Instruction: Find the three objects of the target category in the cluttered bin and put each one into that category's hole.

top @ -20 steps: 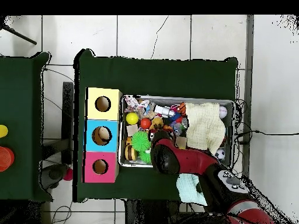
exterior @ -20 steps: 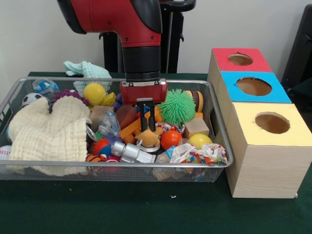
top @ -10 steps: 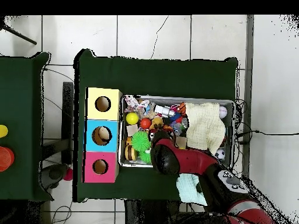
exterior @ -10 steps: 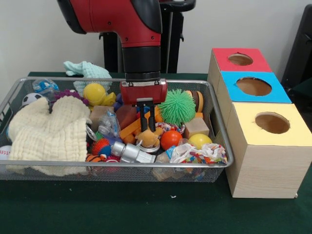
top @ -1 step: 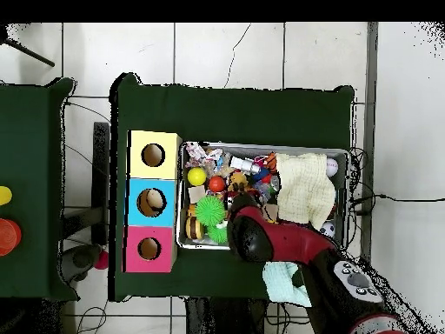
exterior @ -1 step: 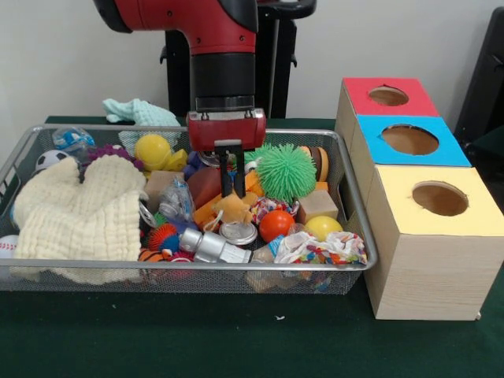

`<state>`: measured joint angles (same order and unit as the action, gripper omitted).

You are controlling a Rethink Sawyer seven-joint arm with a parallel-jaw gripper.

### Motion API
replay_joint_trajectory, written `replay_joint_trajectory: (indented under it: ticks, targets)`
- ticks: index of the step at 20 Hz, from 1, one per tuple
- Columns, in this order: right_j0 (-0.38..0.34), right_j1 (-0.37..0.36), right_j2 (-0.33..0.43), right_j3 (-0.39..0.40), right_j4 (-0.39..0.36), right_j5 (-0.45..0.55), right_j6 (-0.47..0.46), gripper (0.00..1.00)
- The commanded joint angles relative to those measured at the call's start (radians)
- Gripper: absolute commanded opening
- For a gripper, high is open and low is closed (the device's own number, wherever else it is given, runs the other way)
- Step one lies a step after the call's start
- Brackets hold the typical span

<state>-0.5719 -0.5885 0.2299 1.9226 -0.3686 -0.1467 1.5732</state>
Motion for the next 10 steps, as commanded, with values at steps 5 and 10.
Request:
replay_joint_trajectory:
  ticks: [5, 10]
  targets:
    - [-0.054, -0.181, 0.15, 0.075, 0.055, 0.192, 0.142, 0.0]
    - [-0.028, -0.197, 0.129, 0.107, 0.066, 0.129, 0.189, 0.0]
